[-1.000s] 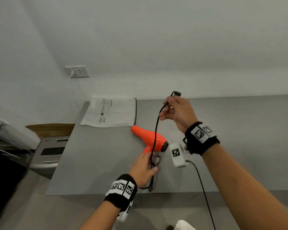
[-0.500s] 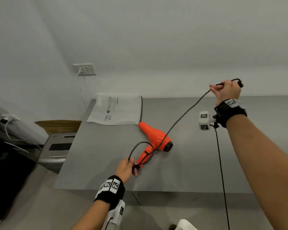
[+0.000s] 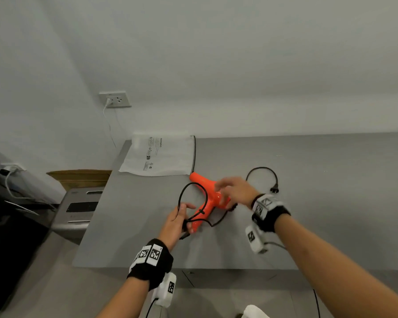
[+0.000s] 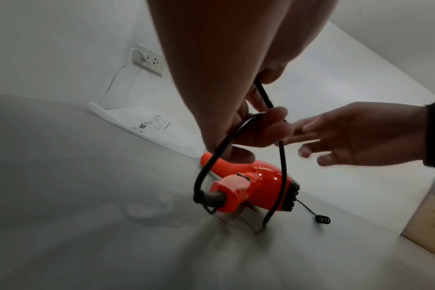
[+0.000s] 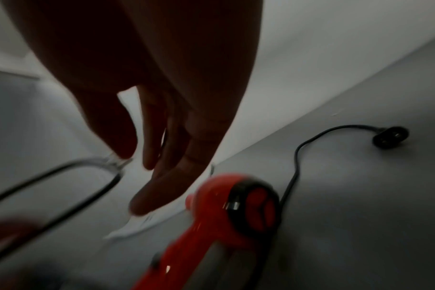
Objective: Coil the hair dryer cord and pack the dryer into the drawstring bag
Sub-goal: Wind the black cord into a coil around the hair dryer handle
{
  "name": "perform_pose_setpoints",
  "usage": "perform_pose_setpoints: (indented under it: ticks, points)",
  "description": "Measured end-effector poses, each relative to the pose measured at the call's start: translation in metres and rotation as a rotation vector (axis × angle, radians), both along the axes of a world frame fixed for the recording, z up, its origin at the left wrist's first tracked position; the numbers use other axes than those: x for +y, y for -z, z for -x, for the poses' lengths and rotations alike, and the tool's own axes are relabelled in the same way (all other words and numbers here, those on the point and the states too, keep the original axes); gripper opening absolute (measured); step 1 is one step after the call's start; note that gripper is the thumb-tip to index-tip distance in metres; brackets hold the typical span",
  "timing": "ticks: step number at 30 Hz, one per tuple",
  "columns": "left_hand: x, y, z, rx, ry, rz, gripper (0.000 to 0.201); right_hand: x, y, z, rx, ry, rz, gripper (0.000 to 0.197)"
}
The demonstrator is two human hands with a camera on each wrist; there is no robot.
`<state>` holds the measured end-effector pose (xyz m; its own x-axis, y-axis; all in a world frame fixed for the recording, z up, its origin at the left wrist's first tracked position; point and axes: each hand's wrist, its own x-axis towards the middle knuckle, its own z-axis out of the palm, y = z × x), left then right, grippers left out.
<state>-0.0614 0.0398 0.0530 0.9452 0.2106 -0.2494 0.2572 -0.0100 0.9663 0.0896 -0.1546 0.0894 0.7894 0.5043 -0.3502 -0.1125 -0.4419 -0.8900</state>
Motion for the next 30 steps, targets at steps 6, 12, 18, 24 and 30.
perform_pose_setpoints:
  ticks: [6,12,18,24,30]
  points:
    - [0.001,-0.007,-0.007,-0.082,0.011,-0.065,0.024,0.032,0.013,0.059,-0.263,-0.426,0.155,0.020]
    - [0.032,-0.001,-0.002,-0.014,0.091,-0.318,0.016,-0.027,-0.019,-0.030,-0.347,0.469,0.016,0.030]
    - [0.050,0.006,-0.002,0.022,0.050,-0.335,0.019,-0.085,-0.074,-0.087,-0.552,0.705,-0.020,0.030]
    - [0.051,-0.023,-0.013,-0.109,-0.198,-0.288,0.034,-0.086,-0.072,-0.081,-0.689,0.474,0.295,0.056]
    - [0.025,-0.075,-0.037,-0.274,-0.175,-0.146,0.031,-0.029,-0.065,-0.011,-0.612,0.149,0.190,0.079]
